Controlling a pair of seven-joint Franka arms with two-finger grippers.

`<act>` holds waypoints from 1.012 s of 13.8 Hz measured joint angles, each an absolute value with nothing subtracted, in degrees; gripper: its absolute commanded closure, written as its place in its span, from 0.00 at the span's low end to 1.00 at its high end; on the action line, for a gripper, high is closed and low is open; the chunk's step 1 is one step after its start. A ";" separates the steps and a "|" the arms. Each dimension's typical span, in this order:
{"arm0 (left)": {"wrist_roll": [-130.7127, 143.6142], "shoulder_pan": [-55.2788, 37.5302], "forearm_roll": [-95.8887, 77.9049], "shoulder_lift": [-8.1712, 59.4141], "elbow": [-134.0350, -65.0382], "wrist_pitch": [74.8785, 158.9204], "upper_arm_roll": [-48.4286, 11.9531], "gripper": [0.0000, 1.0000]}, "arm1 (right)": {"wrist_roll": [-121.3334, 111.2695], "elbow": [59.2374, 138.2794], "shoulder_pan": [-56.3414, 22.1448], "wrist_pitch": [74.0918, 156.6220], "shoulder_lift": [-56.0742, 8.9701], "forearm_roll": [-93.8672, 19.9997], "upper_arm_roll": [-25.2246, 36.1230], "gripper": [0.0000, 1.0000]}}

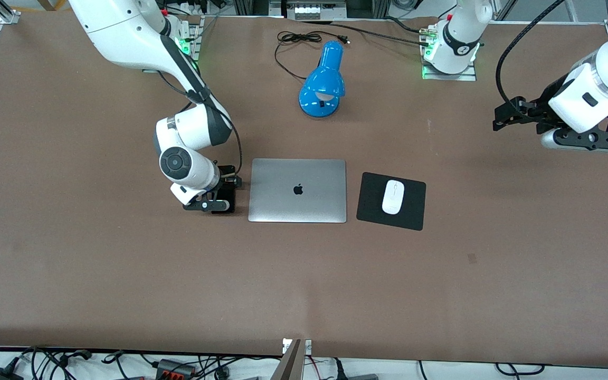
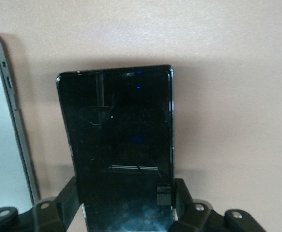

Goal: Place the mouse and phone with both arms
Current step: 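Lower the phone beside the laptop and open the right gripper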

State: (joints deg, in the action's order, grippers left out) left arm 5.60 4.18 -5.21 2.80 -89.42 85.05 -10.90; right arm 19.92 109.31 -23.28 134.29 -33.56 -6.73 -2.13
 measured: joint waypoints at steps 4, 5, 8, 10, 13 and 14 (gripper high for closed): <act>5.60 4.18 -5.21 2.79 -89.40 84.88 -10.91 0.00 | 19.92 109.27 -24.03 134.69 -33.68 -6.49 -2.05 0.01; 5.60 4.18 -5.21 2.77 -89.40 84.86 -10.91 0.00 | 19.92 109.27 -24.11 134.69 -33.68 -6.49 -2.02 0.00; 5.60 4.18 -5.21 2.73 -89.38 84.84 -10.91 0.00 | 19.88 108.29 -24.13 134.69 -33.21 -6.42 -1.87 0.00; 5.60 4.18 -5.21 2.73 -89.36 84.84 -10.91 0.00 | 19.83 105.73 -24.06 131.37 -31.02 -6.36 -1.22 0.00; 5.60 4.18 -5.21 2.73 -89.35 84.82 -10.91 0.00 | 19.00 96.32 -22.88 115.09 -25.77 -5.72 0.84 0.00; 5.60 4.18 -5.21 2.73 -89.35 84.82 -10.91 0.00 | 17.75 92.07 -22.11 109.53 -24.56 -4.92 1.33 0.00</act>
